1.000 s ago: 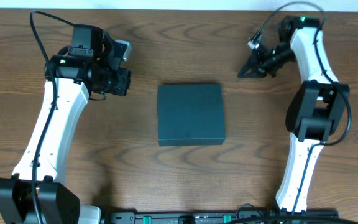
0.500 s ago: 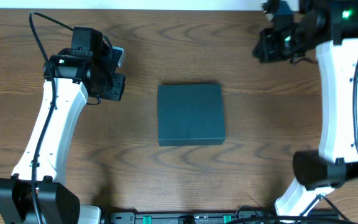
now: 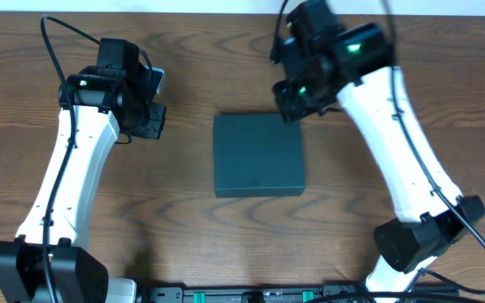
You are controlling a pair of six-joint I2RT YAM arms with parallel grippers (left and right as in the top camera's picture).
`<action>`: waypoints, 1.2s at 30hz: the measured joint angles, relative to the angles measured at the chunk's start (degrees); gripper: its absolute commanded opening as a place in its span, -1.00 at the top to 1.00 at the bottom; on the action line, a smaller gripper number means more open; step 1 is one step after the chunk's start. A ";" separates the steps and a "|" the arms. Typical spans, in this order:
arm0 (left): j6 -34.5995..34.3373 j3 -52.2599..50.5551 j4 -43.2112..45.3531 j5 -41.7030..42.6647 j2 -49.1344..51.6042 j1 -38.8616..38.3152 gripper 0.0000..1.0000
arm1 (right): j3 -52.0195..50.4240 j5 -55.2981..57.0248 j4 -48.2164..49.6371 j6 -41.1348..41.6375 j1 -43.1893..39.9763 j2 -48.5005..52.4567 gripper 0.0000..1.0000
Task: Pack container
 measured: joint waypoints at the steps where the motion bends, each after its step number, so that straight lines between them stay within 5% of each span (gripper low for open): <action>1: 0.00 0.00 0.02 -0.04 0.00 0.00 0.89 | -2.49 0.24 1.75 0.13 0.35 0.00 0.95; 14: 0.02 0.00 0.00 -0.85 0.00 0.00 0.89 | -29.77 0.85 21.38 0.39 3.74 0.57 0.92; 21: 0.02 0.00 0.00 -0.85 0.00 0.00 0.88 | -33.97 0.79 25.64 0.39 3.76 -1.05 0.88; 27: 0.15 0.00 0.00 -0.87 0.00 0.00 0.66 | -34.42 0.57 26.47 0.39 3.74 -1.42 0.81; 28: 0.17 0.00 0.02 -0.85 0.00 0.00 0.30 | -34.38 0.55 26.67 0.42 3.63 -1.42 0.72; 30: 0.48 0.00 0.33 -0.87 0.00 0.00 -0.86 | -33.83 0.50 27.04 0.79 3.28 -1.42 0.22; 33: 0.22 0.00 0.66 -1.38 0.00 0.00 -0.97 | -31.61 3.15 27.41 0.83 1.18 -1.36 -0.11; 36: 0.20 0.00 0.83 -4.07 0.00 0.00 -0.97 | -27.19 7.32 27.50 0.96 -2.19 -1.36 -0.84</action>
